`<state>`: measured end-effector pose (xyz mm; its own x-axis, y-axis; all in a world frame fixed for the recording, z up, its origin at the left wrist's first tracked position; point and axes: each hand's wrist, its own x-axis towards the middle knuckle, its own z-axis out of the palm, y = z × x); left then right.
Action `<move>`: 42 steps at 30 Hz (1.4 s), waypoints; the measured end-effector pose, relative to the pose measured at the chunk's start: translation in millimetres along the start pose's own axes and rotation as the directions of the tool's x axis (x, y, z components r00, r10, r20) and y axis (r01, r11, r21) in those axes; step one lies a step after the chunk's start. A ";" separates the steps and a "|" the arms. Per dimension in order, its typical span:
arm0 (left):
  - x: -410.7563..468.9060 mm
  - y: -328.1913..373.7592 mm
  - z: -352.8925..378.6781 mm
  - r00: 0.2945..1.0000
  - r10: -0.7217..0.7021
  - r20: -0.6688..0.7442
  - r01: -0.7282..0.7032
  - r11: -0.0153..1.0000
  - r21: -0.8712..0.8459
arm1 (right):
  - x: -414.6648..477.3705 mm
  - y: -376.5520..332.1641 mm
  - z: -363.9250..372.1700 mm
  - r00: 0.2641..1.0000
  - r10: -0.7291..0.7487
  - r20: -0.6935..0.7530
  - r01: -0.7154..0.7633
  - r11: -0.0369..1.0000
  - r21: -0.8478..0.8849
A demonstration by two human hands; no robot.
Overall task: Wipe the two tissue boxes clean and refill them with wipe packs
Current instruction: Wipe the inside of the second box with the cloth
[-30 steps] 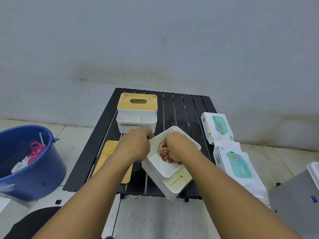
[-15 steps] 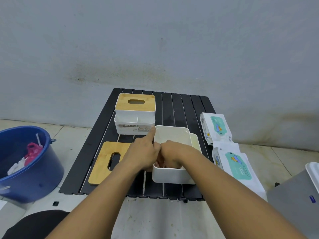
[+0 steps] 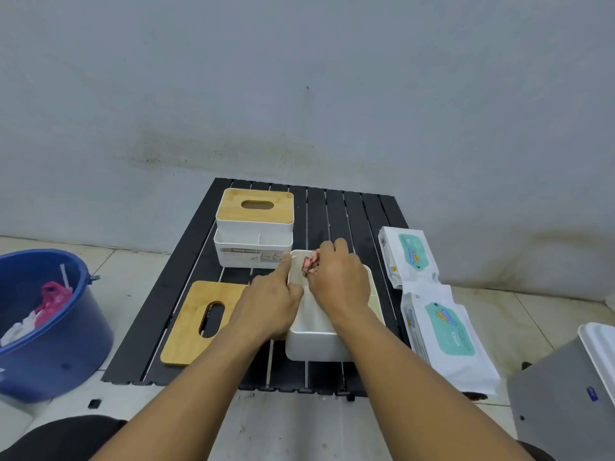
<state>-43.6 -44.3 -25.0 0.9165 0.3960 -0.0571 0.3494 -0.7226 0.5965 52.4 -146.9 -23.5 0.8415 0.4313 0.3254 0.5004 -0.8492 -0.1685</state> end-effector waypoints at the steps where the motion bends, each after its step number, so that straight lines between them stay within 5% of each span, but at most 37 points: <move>1: 0.4 -0.2 -0.1 1.000 -0.003 -0.002 0.003 1.000 0.006 | -0.3 -0.2 1.8 0.999 -0.023 0.038 0.022 1.000 0.012; 7: 0.9 0.5 0.7 0.999 -0.018 -0.028 0.019 0.999 0.036 | 3.0 -7.7 5.0 0.816 -0.195 0.545 0.221 0.975 0.018; 14: 1.3 -0.5 -0.1 1.000 -0.001 -0.002 0.001 0.997 0.077 | -3.4 -10.0 -5.0 0.702 -0.102 0.705 0.287 0.946 -0.148; 20: 3.5 -4.0 -3.5 0.999 0.002 0.036 -0.003 1.000 0.024 | 7.7 -3.3 -7.6 0.826 -0.091 0.556 0.189 0.974 -0.122; 27: 4.5 -3.2 1.0 1.000 0.016 -0.025 -0.015 0.999 0.028 | 1.8 -3.8 -8.4 0.548 -0.152 0.823 0.381 0.921 -0.083; 31: 6.5 -8.6 -4.3 0.984 0.166 0.072 -0.166 0.986 -0.007 | -8.3 -2.6 -5.0 0.762 -0.152 0.629 0.228 0.973 -0.041; 35: 6.1 -11.7 -7.5 0.992 0.129 0.008 -0.129 0.992 -0.013 | -13.5 -3.4 -3.1 0.917 -0.141 0.372 0.118 0.989 0.085; 39: 3.6 -12.9 -4.8 0.993 0.113 -0.030 -0.114 0.992 -0.056 | -13.6 -0.9 -8.8 0.993 -0.067 0.100 0.050 0.985 0.165; 42: 3.6 -11.9 -3.2 0.994 0.105 -0.035 -0.107 0.992 -0.064 | -11.9 -1.4 -7.2 0.997 -0.029 0.076 0.011 0.974 0.224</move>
<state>-45.1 -32.5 -29.7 0.9407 0.3375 0.0334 0.2364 -0.7232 0.6489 40.2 -153.1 -20.5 0.8399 0.4773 0.2584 0.5424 -0.7545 -0.3695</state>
